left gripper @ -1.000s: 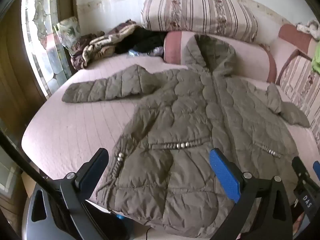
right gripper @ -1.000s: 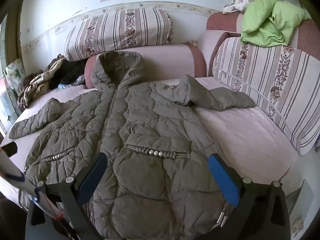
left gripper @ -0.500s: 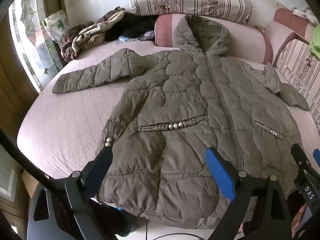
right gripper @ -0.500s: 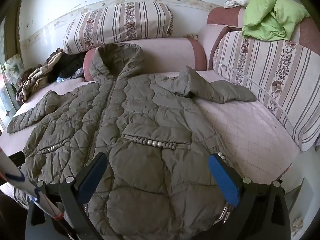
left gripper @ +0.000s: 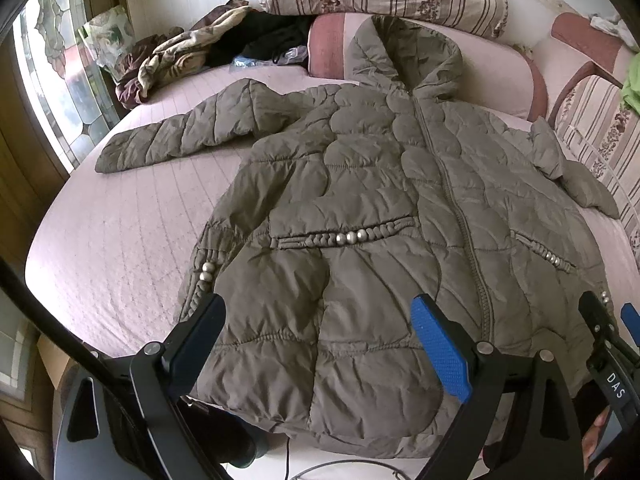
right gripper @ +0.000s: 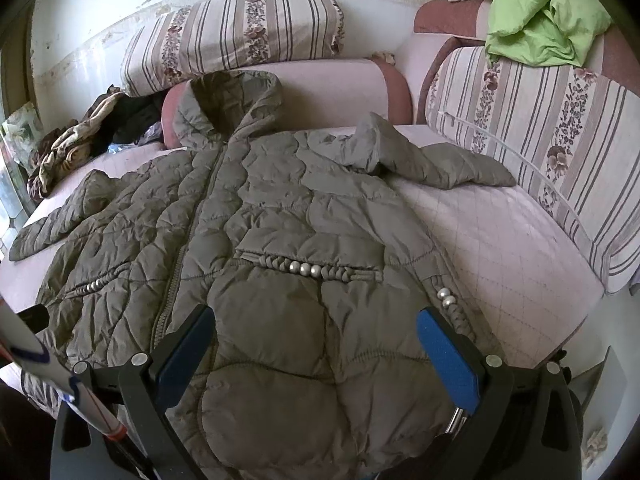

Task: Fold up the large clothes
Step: 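Position both grippers over the jacket hem near the pocket trim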

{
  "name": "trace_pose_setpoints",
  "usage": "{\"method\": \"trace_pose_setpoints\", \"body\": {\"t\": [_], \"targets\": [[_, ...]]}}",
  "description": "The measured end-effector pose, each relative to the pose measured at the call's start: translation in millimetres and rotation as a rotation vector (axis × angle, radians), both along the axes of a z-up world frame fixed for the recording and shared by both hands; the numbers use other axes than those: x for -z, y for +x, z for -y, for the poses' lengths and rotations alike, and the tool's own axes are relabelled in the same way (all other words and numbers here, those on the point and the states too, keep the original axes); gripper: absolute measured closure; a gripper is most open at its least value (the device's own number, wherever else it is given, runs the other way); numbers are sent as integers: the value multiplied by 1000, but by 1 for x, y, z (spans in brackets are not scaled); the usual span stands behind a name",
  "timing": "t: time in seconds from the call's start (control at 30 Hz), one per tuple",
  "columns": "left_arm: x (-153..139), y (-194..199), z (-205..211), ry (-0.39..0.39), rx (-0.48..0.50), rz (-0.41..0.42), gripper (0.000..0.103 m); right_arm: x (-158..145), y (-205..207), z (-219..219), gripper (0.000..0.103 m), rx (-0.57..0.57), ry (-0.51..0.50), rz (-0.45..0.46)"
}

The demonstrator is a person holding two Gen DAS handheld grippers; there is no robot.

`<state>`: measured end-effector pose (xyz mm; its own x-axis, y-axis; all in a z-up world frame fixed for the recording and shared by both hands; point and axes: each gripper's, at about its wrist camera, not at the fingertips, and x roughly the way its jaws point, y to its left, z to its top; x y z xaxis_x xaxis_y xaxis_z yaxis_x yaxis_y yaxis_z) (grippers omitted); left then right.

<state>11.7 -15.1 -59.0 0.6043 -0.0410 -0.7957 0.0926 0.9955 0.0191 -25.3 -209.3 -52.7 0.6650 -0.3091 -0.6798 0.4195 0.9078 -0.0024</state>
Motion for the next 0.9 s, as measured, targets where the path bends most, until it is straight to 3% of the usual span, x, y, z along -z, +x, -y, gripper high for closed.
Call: {"method": "trace_pose_setpoints", "body": {"t": [0.9], "targets": [[16, 11, -7, -27, 1, -26, 10, 11, 8, -2, 0, -7, 3, -46]]}}
